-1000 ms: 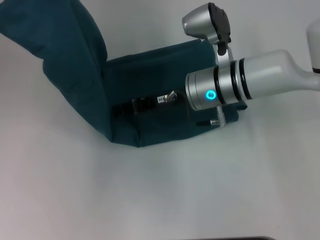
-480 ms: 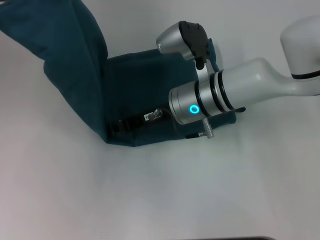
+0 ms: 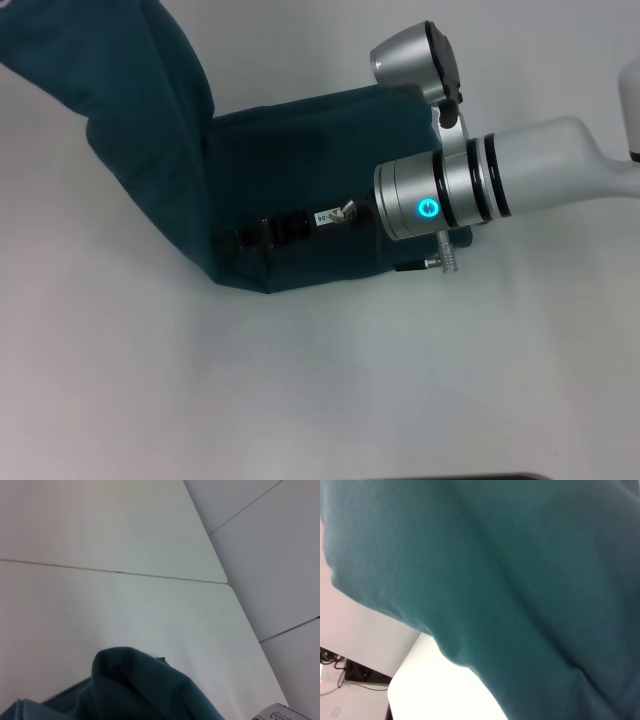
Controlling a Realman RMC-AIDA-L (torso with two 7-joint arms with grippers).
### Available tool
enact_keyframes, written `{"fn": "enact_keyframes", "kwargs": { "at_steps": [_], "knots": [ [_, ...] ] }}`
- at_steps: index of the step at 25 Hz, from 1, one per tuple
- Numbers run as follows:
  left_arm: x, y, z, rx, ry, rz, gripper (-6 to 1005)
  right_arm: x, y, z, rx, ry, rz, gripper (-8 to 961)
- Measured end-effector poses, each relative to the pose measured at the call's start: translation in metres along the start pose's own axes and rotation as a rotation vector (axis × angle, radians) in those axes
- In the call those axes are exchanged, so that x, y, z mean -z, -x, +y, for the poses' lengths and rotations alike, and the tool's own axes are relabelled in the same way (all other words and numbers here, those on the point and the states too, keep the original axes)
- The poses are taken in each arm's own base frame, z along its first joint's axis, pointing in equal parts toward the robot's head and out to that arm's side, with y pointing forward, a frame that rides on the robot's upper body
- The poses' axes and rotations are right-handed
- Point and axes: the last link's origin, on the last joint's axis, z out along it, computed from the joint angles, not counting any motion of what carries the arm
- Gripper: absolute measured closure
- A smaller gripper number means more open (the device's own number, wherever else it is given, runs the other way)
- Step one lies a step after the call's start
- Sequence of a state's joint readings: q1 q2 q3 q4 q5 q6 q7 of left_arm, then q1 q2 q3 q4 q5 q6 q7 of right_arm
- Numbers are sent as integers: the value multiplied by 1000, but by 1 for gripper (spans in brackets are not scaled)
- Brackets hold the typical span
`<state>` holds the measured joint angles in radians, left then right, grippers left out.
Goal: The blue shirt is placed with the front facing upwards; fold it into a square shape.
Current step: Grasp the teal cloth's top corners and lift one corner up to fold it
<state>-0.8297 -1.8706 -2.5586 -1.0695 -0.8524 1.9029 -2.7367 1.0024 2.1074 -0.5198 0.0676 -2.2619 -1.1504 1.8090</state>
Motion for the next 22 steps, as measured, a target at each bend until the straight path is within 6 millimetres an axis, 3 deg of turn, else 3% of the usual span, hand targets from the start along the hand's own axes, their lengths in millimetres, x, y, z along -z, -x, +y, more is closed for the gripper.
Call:
{"fn": "enact_keyframes", "kwargs": {
  "at_steps": [5,12,16,22],
  "knots": [
    [-2,-1,2,-3,4,-3,941,-1,0,-6,-9,-35,-26,942],
    [-1,-2,4,-9,9,-2,941,-4,17,-14,-9,-124,-95,942],
    [-2,-1,4,-11,11,-3,941,-14,25,-8,16,-134,-80,942],
    [-2,-2,4,-12,12,-2,941,-25,22,1,33,-128,-29,942]
  ]
}}
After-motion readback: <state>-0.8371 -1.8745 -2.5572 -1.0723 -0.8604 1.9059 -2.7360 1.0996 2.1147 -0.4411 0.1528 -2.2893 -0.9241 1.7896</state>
